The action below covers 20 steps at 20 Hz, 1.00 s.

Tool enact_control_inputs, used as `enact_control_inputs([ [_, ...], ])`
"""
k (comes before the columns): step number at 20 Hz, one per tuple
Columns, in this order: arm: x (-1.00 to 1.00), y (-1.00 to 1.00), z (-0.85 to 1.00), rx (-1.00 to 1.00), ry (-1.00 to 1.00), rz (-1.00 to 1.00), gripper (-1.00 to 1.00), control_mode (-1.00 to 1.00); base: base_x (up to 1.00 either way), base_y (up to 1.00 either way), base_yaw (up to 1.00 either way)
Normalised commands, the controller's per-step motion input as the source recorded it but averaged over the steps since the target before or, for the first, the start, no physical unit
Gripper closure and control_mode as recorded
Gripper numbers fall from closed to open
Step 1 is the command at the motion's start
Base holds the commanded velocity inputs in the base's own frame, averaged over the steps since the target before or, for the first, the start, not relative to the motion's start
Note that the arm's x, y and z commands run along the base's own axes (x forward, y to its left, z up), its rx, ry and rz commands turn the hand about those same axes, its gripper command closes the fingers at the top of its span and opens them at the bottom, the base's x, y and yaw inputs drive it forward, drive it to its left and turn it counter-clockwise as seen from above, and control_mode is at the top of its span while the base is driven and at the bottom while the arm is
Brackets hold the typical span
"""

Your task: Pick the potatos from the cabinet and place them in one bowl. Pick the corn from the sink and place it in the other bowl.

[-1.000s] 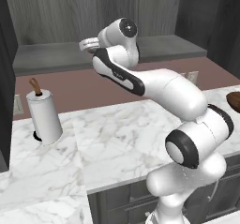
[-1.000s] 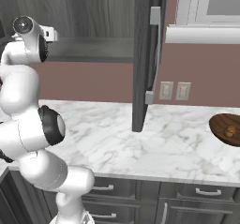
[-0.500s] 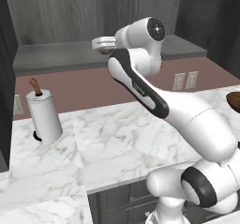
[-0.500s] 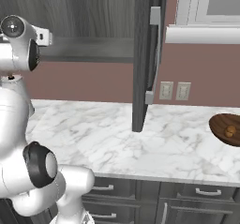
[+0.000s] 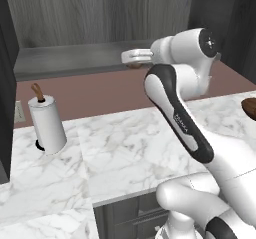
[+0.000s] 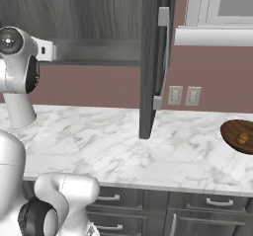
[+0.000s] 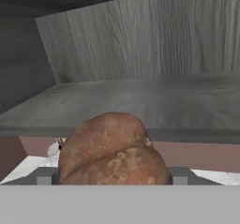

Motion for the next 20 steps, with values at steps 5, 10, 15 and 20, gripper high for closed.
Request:
enact_control_inputs([
  [5, -0.80, -0.22, 0.00, 0.00, 0.14, 0.00, 1.00, -1.00, 0.00, 0.00, 0.00],
  [10, -0.51, -0.09, -0.11, 0.00, 0.32, -0.11, 1.00, -1.00, 0.00, 0.00, 0.00],
  [15, -0.41, -0.13, -0.29, 0.00, 0.29, -0.18, 1.00, -1.00, 0.00, 0.00, 0.00],
  [20, -0.66, -0.16, -0.25, 0.00, 0.00, -0.10, 1.00, -1.00, 0.00, 0.00, 0.00],
])
